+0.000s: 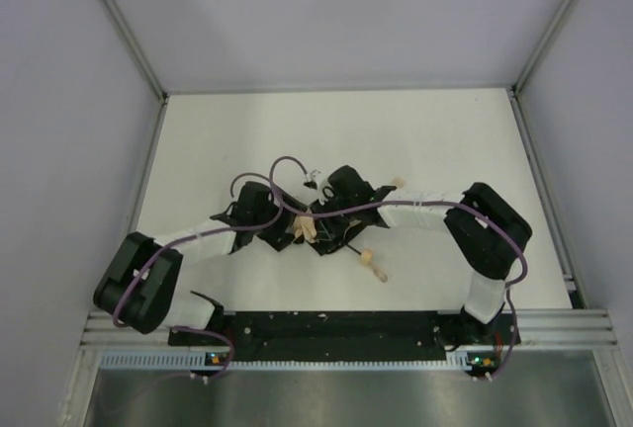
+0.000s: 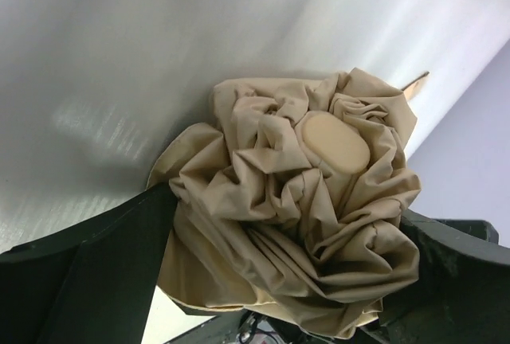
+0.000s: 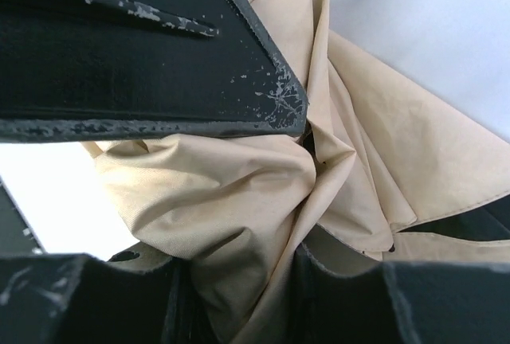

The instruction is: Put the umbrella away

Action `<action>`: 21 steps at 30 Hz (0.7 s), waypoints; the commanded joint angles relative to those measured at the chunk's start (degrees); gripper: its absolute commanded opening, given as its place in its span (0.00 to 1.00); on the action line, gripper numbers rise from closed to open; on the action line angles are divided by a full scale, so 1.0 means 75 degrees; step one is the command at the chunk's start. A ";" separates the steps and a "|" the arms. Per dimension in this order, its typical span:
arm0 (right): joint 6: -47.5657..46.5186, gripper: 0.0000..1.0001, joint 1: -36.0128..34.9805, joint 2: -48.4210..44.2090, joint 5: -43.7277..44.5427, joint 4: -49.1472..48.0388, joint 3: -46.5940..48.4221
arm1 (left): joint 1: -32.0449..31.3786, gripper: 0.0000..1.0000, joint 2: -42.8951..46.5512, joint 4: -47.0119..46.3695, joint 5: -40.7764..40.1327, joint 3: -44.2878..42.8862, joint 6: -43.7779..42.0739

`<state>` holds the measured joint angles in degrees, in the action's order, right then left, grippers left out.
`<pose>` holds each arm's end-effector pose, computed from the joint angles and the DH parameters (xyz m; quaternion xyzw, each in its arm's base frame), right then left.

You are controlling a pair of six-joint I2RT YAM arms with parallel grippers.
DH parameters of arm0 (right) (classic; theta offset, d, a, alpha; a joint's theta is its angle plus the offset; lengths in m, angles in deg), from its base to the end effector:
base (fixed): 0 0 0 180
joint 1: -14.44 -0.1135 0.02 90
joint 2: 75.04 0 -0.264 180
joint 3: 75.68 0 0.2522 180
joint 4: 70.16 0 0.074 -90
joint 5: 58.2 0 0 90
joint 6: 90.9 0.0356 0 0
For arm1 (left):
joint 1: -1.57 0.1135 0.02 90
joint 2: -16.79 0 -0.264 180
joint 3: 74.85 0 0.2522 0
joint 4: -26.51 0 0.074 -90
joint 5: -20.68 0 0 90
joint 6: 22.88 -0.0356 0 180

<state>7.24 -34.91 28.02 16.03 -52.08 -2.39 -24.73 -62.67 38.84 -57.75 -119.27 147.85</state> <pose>0.2345 0.2880 0.1652 -0.3715 0.8478 0.2835 0.2507 0.2227 -0.1180 0.1481 -0.3913 0.8410 -0.3466 0.1395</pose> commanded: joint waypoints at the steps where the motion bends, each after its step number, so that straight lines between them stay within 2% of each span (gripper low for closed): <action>1: 0.0647 0.00 0.0461 -0.0383 -0.1679 -0.0386 -0.0109 | -0.0184 0.99 0.0072 -0.0465 0.0297 0.0361 -0.0006; 5: 0.1128 0.00 0.0555 -0.0313 -0.2724 -0.0786 0.0125 | -0.0465 0.98 -0.0338 -0.0838 0.0238 0.0314 0.0239; 9: 0.1878 0.00 0.0801 -0.0161 -0.3532 -0.1360 0.0230 | -0.0594 0.87 -0.0842 -0.1647 0.0390 0.0337 0.0497; 10: 0.1995 0.00 0.0860 -0.0079 -0.3743 -0.1477 0.0277 | -0.0606 0.81 -0.0924 -0.1893 0.0437 0.0337 0.0544; 12: 0.2114 0.00 0.0919 0.0120 -0.4025 -0.1432 0.0453 | -0.0606 0.62 -0.0995 -0.2210 0.0507 0.0326 0.0638; 14: 0.2067 0.00 0.0977 0.0087 -0.4131 -0.1267 0.0536 | -0.0583 0.35 -0.0960 -0.2211 0.0484 0.0244 0.0627; 16: 0.2090 0.00 0.1047 0.0039 -0.4364 -0.1220 0.0547 | -0.0559 0.13 -0.0913 -0.2259 0.0531 0.0150 0.0499; 17: 0.2125 0.00 0.1082 0.0027 -0.4459 -0.1116 0.0582 | -0.0536 0.07 -0.0913 -0.2189 0.0566 0.0069 0.0417; 20: 0.1950 0.00 0.1095 -0.0113 -0.4087 -0.0589 0.0676 | -0.0501 0.00 -0.0866 -0.2071 0.0590 -0.0096 0.0240; 21: 0.1822 0.11 0.1095 -0.0183 -0.3690 -0.0065 0.0769 | -0.0489 0.00 -0.0831 -0.2036 0.0567 -0.0120 0.0205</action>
<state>20.18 -27.08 30.25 -8.25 -51.97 -2.74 -28.06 -69.34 25.27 -55.22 -118.22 153.03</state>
